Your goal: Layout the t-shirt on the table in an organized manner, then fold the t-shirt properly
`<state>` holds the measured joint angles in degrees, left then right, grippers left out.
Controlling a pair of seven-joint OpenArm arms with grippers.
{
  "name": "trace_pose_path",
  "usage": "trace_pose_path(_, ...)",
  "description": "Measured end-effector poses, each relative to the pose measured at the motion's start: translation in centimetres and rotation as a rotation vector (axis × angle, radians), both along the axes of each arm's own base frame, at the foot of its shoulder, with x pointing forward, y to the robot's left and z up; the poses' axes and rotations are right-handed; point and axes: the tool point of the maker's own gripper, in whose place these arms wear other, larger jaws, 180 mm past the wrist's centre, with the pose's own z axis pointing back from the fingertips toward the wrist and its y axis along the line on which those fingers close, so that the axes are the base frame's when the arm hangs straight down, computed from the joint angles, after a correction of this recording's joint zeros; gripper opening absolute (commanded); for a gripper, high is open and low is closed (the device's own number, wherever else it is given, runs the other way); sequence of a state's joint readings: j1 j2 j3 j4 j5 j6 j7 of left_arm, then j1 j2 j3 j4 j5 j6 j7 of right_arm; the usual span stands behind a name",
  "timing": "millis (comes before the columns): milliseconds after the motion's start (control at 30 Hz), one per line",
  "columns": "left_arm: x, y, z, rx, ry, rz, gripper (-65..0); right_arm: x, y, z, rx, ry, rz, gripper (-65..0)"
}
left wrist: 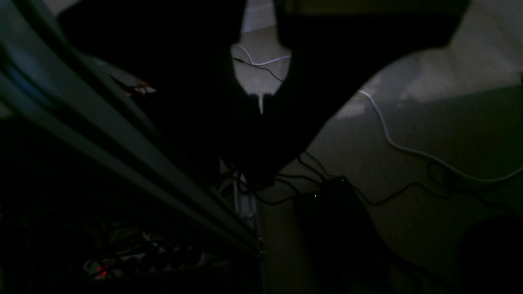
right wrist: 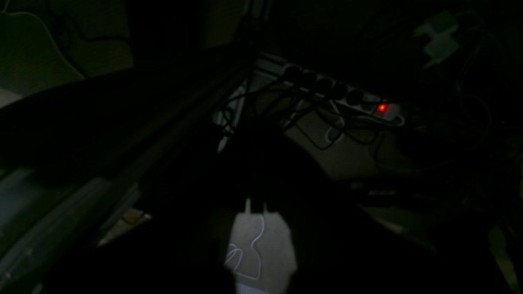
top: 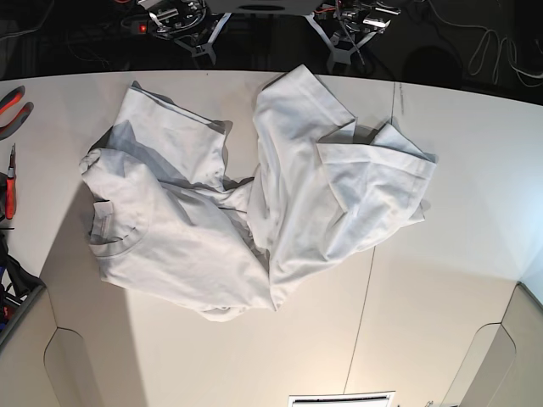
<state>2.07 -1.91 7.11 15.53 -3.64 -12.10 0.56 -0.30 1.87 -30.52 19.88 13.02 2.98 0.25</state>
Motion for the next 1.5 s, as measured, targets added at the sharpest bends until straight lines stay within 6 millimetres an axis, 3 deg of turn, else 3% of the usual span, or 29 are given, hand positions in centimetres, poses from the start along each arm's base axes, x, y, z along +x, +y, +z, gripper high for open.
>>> trace_pose_path(600, 0.2, 0.0, 0.0, 0.001, 0.005, -0.004, -65.0, 0.2, 0.1, 0.1, 0.003, -0.007, 0.005, -65.0)
trace_pose_path(967, -3.4, 1.5, 0.2, 0.014, -0.005, -0.002, -65.0, 0.1, -3.0, -0.1, -0.057, -0.017, 0.072, -65.0)
trace_pose_path(1100, -3.6, 1.5, 0.7, 0.01, -0.037, 0.0, -65.0, -0.6, -4.1, -0.1, -0.071, -0.009, 0.074, -65.0)
trace_pose_path(1200, -3.8, 1.2, 1.2, 0.001, -0.064, 0.001, -65.0, -1.0, -4.2, 0.0, -0.067, -0.015, 0.076, -65.0)
trace_pose_path(1400, -6.3, 0.7, 1.9, -0.008, -0.06, -0.004, -65.0, -1.7, -4.0, 0.8, -0.045, -0.053, 0.083, -65.0)
trace_pose_path(1500, -6.1, 0.5, 2.4, -0.014, -0.083, -0.004, -65.0, -2.4, -4.4, 1.4, -0.053, -0.075, 0.079, -65.0)
